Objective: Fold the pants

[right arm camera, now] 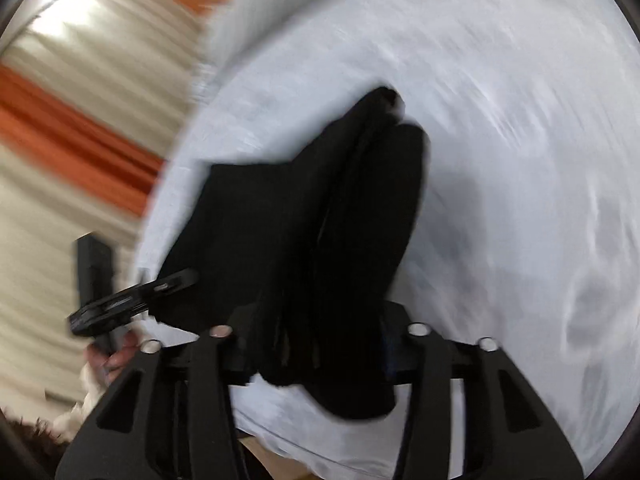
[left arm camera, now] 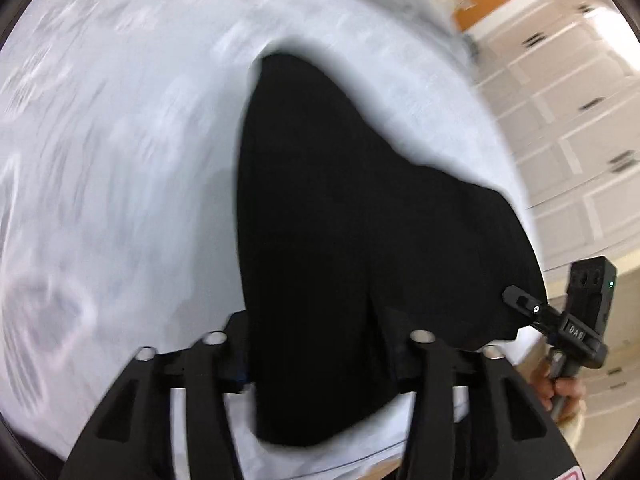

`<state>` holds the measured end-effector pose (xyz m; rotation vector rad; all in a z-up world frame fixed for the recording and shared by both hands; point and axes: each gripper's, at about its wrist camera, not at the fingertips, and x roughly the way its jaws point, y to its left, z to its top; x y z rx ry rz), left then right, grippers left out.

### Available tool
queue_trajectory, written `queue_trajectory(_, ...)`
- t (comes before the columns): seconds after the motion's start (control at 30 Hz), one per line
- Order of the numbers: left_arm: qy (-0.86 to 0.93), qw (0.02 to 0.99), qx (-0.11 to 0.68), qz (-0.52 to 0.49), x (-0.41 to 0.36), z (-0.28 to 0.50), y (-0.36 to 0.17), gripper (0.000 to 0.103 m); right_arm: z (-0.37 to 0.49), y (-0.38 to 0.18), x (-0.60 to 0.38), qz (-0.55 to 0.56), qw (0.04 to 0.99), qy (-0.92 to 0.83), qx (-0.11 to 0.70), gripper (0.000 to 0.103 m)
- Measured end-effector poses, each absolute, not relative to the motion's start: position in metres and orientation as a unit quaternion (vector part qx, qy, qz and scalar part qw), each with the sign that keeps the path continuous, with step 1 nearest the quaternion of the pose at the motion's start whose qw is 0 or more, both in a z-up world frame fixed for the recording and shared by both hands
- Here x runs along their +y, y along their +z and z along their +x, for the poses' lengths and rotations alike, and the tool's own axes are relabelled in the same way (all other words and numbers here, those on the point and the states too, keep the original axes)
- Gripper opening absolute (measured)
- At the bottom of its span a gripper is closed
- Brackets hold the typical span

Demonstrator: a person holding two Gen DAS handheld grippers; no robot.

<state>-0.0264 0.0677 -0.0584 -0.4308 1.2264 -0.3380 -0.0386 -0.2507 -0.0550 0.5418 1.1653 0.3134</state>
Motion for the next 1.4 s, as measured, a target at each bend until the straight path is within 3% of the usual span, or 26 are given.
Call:
queue_trajectory(0.03, -0.151, 0.782, 0.566, -0.215, 0.069, -0.029, -0.065, 0.066, -0.037, -0.063, -0.255, 0.288, 0.778, 0.148, 0.538, 0.071)
queue_trajectory(0.1, -0.155, 0.781, 0.564, -0.218, 0.065, -0.026, -0.064, 0.074, -0.031, -0.062, -0.252, 0.301, 0.773, 0.165, 0.534, 0.085)
queue_trajectory(0.17, -0.161, 0.779, 0.566, -0.218, 0.059, -0.022, -0.062, 0.086, -0.028, -0.062, -0.245, 0.296, 0.776, 0.165, 0.533, 0.09)
queue_trajectory(0.23, -0.152, 0.777, 0.567, -0.228, 0.052, -0.018, -0.067, 0.09, -0.026, -0.063, -0.237, 0.289, 0.779, 0.162, 0.533, 0.098)
queue_trajectory(0.43, -0.1, 0.816, 0.544, -0.167, 0.017, -0.003, -0.062, 0.093, -0.013, -0.062, -0.218, 0.25, 0.804, 0.142, 0.521, 0.098)
queue_trajectory(0.47, -0.094, 0.821, 0.54, -0.162, 0.014, -0.003, -0.062, 0.098, -0.015, -0.062, -0.219, 0.256, 0.806, 0.14, 0.515, 0.098)
queue_trajectory(1.33, -0.112, 0.831, 0.515, -0.176, 0.021, -0.019, -0.063, 0.096, -0.033, -0.066, -0.226, 0.276, 0.842, 0.169, 0.431, 0.098)
queue_trajectory(1.4, -0.118, 0.83, 0.511, -0.189, 0.023, -0.018, -0.063, 0.094, -0.027, -0.07, -0.227, 0.28, 0.841, 0.177, 0.427, 0.091)
